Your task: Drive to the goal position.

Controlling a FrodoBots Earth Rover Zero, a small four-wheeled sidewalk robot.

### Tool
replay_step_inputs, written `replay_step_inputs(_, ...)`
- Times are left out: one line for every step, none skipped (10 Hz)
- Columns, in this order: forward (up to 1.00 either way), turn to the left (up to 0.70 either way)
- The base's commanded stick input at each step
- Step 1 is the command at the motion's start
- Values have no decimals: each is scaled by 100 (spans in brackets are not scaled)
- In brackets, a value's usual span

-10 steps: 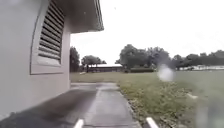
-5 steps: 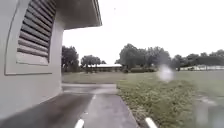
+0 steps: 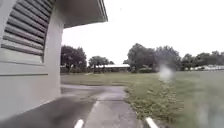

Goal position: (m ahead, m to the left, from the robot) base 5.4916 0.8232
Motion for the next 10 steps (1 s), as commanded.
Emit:
replay_step_inputs(85, 2)
replay_step_inputs(85, 13)
replay_step_inputs(85, 32)
replay_step_inputs(85, 34)
replay_step_inputs(85, 34)
replay_step_inputs(85, 34)
replay_step_inputs(85, 34)
replay_step_inputs(85, 34)
replay_step_inputs(85, 34)
replay_step_inputs(85, 34)
